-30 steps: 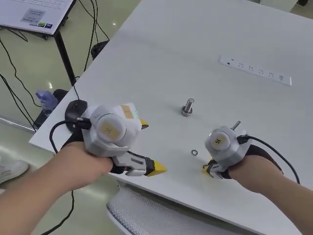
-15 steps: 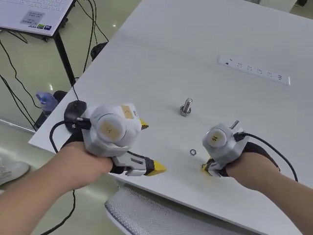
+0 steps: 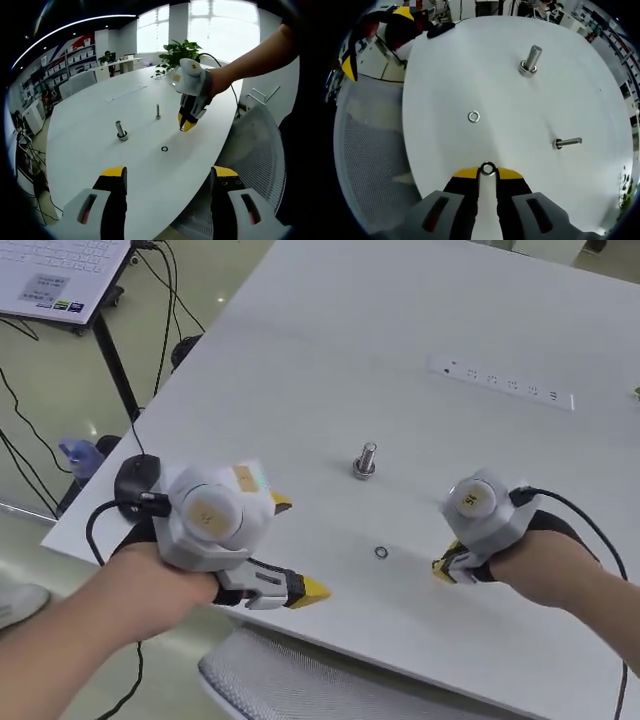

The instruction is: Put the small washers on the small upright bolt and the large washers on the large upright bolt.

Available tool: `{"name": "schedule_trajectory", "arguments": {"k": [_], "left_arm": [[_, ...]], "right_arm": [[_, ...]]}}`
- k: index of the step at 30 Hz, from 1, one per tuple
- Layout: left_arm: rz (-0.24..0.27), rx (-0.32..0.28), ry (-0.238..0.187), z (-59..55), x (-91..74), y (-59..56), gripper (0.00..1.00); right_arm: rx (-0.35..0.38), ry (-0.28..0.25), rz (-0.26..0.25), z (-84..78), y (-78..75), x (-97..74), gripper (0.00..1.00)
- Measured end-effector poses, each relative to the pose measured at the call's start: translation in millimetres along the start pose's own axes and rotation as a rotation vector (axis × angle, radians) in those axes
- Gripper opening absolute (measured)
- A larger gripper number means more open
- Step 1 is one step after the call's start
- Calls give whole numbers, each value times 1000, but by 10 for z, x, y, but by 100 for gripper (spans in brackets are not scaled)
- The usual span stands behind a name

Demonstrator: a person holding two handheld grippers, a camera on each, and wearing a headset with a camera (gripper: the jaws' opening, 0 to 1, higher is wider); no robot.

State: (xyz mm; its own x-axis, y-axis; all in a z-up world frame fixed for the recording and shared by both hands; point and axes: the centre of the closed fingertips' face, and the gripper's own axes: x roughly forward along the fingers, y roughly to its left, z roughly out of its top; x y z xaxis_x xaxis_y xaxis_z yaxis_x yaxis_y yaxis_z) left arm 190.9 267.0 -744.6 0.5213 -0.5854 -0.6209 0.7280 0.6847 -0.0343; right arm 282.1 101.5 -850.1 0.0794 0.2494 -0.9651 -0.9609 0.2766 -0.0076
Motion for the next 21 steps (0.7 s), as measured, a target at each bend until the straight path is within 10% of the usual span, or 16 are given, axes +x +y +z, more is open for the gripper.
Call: {"name": "schedule_trajectory", "arguments": {"k": [21], "left_arm": [[37, -6, 17, 130, 77, 77, 67]], "right_arm": [[-30, -17, -33, -60, -657, -394, 13]]}}
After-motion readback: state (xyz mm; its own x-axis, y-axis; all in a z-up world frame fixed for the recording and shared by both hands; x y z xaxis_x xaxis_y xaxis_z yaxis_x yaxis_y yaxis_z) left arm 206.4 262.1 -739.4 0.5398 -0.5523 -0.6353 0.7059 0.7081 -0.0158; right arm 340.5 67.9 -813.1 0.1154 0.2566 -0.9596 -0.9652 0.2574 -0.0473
